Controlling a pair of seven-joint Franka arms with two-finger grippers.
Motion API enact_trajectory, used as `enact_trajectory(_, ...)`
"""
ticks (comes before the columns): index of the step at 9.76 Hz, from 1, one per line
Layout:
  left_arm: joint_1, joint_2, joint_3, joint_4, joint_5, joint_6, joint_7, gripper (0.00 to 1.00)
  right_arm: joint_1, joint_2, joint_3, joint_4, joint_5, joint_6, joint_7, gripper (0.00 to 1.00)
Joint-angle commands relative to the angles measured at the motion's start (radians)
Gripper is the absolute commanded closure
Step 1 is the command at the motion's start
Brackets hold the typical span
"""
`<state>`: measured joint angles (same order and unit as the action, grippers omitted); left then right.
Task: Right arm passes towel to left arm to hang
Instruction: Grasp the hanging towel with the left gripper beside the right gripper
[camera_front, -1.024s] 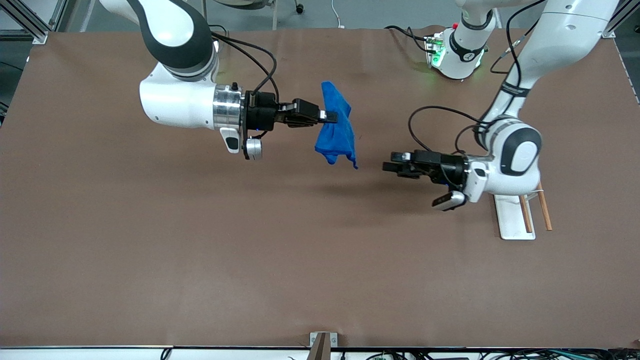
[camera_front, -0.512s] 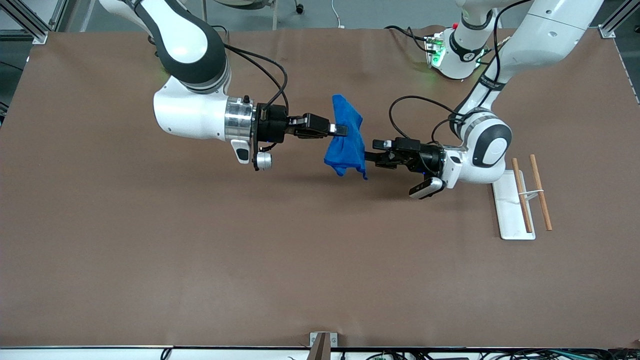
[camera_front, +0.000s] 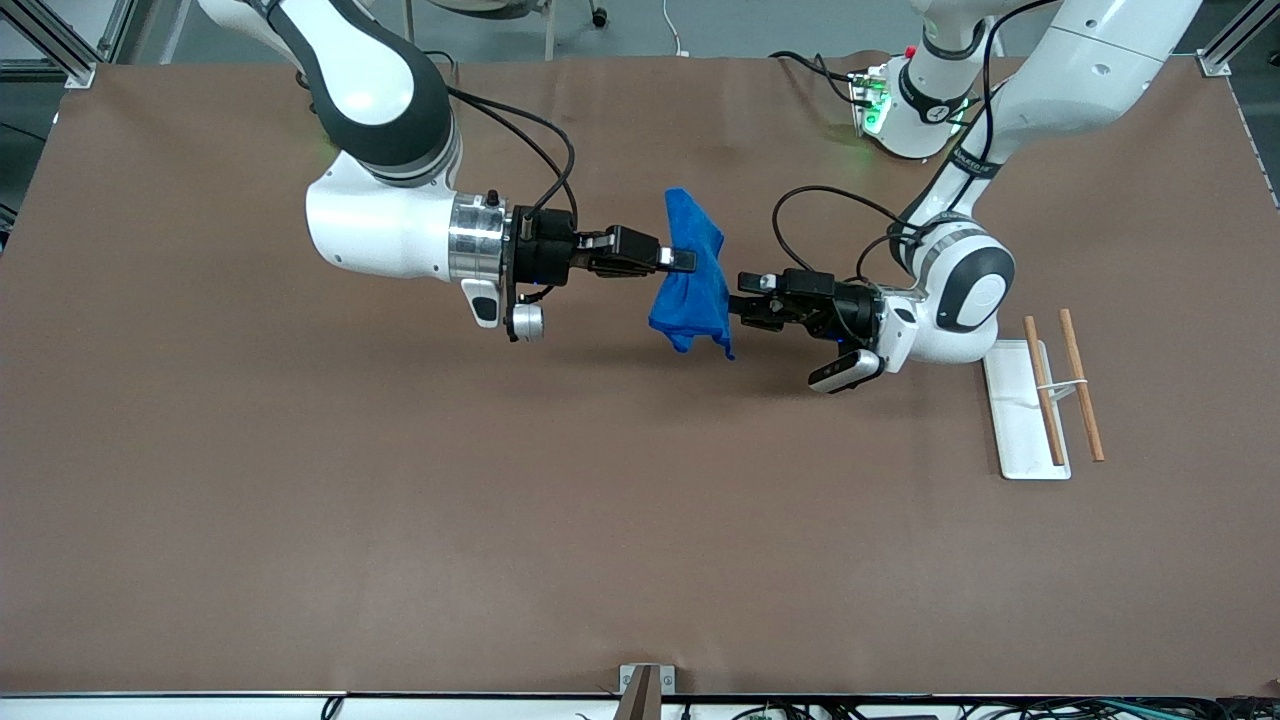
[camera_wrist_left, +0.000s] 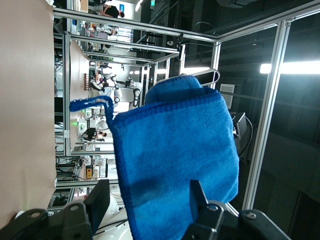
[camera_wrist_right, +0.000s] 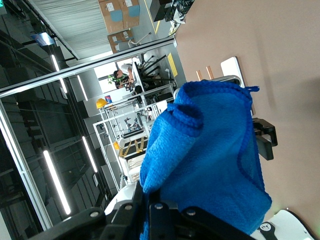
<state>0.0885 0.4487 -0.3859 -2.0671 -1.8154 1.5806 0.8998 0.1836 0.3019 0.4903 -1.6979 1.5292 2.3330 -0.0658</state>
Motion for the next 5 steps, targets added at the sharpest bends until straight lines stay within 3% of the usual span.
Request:
enact_trajectory(1, 0.003, 0.062, -0.014, -0.015, -0.021, -0.025, 0.044, 0.29, 0.008, 0.008, 0.001, 0.014, 0.019, 0.014, -0.006, 1.00)
enact_trajectory(3, 0.005, 0.079, -0.021, -0.011, -0.033, -0.040, 0.050, 0.30, 0.008, 0.008, 0.001, 0.014, 0.019, 0.014, -0.005, 1.00)
enact_trajectory(5, 0.014, 0.070, -0.030, -0.013, -0.033, -0.045, 0.048, 0.37, 0.008, 0.008, 0.001, 0.014, 0.019, 0.014, -0.005, 1.00)
